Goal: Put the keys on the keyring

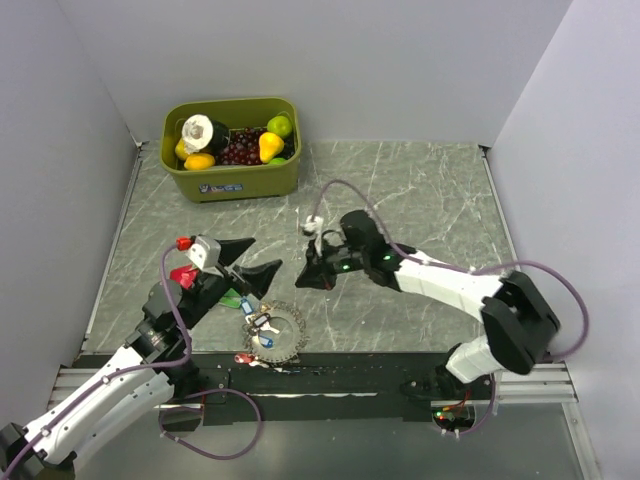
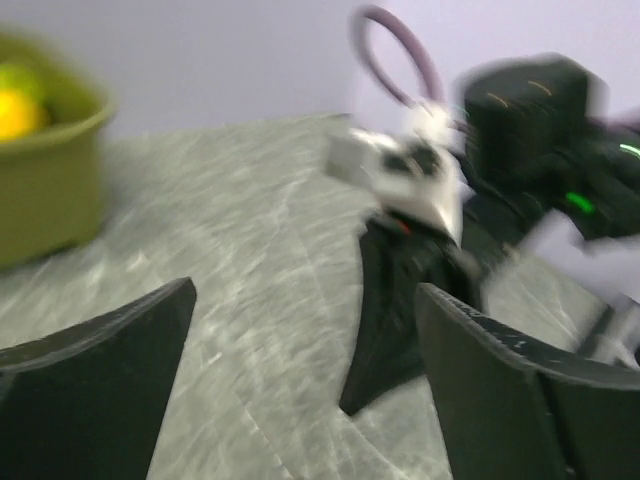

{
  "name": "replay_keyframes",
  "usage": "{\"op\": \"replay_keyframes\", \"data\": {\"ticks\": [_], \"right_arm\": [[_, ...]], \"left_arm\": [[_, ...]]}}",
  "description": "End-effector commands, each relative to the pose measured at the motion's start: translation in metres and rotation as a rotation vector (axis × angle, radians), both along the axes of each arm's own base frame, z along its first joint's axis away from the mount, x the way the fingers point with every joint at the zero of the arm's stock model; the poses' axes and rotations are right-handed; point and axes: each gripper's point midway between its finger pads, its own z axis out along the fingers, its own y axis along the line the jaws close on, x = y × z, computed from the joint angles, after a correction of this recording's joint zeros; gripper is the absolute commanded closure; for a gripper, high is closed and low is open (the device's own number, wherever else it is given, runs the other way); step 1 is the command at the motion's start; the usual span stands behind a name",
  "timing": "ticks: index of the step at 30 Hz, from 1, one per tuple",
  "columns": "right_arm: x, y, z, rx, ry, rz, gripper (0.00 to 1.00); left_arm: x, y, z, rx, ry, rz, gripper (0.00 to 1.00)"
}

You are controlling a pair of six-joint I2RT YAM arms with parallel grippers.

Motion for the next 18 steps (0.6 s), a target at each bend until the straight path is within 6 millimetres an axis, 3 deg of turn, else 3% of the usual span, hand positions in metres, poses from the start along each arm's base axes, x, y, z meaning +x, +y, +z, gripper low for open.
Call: {"op": "replay_keyframes", "data": {"ticks": [1,3,6,9,10,11,18], "right_arm": [[0.002,0.023,-0.023,-0.119,0.007,-0.051,0.92],[-0.005,0.038,-0.041,-0.192,0.043,-0.057,1.0],[-0.017,0.054,-0.067,-0.279,0.115,-0.039,1.0],[-0.021,0.06,-0.093,-0.355,0.16,-0.054,1.0],[-0.023,0.061,-0.1,-0.38,0.17,-0.057,1.0],[-0.022,0.059,-0.108,-0.406,0.186,-0.071,1.0],[-0.021,0.031,-0.158,-0.595,0.256,-0.182,1.0]], "left_arm": [[0.034,0.048,-0.027,-0.139,0.26,0.349,0.03],[0.039,0.063,-0.035,-0.177,0.325,0.445,0.04],[0.039,0.07,-0.051,-0.201,0.424,0.486,0.04],[0.041,0.063,-0.061,-0.154,0.486,0.426,0.04],[0.037,0.051,-0.065,-0.123,0.512,0.338,0.03],[0.043,0.056,-0.065,-0.125,0.528,0.344,0.04],[0.056,0.046,-0.097,-0.091,0.681,0.195,0.04]]}}
